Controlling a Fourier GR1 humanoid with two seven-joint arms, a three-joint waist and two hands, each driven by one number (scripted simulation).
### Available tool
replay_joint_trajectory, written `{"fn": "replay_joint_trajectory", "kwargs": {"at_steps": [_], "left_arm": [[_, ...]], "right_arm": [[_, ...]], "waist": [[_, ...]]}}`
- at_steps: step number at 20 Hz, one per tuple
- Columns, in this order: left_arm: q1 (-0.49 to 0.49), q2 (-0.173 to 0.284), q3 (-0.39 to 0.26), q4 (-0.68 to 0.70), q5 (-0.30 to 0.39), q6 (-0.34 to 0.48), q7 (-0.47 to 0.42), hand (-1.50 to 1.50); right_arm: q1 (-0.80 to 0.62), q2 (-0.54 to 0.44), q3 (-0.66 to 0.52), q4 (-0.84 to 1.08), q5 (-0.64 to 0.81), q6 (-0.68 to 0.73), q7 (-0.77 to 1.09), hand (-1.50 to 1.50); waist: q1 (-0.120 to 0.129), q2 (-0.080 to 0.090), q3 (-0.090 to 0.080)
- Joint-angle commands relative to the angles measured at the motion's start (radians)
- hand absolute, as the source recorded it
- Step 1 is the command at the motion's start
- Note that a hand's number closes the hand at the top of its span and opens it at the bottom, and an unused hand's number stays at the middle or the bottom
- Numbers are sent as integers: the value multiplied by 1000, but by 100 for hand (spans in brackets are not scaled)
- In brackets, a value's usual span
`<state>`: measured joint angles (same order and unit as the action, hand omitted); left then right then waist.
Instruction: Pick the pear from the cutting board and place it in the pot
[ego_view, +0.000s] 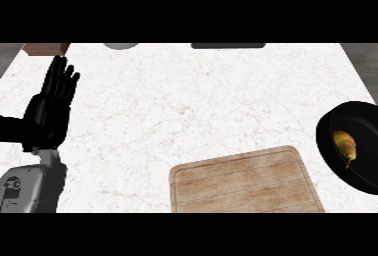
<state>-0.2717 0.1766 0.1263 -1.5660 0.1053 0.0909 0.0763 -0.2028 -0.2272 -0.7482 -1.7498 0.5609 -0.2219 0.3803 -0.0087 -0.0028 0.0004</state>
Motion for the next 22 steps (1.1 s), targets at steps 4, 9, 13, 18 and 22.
{"fn": "replay_joint_trajectory", "kwargs": {"at_steps": [4, 9, 13, 18, 22], "left_arm": [[24, 0, 2, -42, -7, 7, 7, 0], [-22, -22, -20, 13, -32, 21, -6, 0], [14, -3, 6, 7, 2, -19, -20, 0], [-11, -18, 7, 40, -6, -4, -32, 0], [22, -11, -8, -52, -13, 0, 29, 0]], "right_arm": [[151, -7, -171, -92, -256, 8, -128, -150], [224, -61, -294, -69, -410, 53, -181, -150], [332, -56, -397, -28, -542, 123, -287, -150], [430, -42, -478, -3, -642, 198, -347, -150], [474, -81, -532, 42, -697, 252, -367, -150]], "waist": [[-2, -1, 0], [-2, 1, 0], [-3, 1, 0], [-3, 1, 0], [2, 1, 0]]}}
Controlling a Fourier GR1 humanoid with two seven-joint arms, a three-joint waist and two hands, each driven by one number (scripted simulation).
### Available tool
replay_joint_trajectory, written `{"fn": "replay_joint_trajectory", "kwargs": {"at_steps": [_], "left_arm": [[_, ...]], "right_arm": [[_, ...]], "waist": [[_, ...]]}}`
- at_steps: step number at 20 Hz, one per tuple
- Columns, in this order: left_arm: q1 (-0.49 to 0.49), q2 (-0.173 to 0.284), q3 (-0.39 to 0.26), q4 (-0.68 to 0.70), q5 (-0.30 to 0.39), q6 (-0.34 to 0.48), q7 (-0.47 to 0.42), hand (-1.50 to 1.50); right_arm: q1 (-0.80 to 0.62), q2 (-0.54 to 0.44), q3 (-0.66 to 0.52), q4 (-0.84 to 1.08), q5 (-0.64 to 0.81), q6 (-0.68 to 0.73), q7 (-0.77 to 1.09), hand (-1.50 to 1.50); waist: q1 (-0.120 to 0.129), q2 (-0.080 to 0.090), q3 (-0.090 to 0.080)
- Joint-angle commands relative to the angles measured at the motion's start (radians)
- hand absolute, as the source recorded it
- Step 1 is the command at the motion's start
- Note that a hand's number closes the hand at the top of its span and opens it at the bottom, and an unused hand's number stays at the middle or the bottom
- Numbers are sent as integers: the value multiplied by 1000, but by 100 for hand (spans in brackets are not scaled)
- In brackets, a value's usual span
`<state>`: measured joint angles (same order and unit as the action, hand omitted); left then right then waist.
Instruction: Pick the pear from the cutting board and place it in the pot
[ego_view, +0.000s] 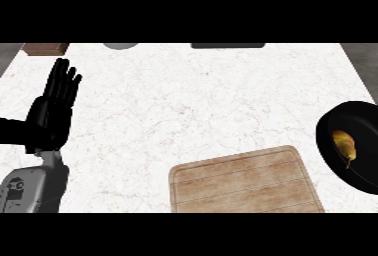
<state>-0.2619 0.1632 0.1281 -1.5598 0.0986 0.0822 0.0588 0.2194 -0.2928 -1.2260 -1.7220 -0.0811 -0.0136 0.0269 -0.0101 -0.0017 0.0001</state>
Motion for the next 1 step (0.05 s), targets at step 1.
{"fn": "replay_joint_trajectory", "kwargs": {"at_steps": [1], "left_arm": [[-31, -13, -5, 58, -23, 11, -46, 0]], "right_arm": [[59, -57, -84, 142, -79, 74, -104, -150]], "waist": [[-3, 1, 0]]}}
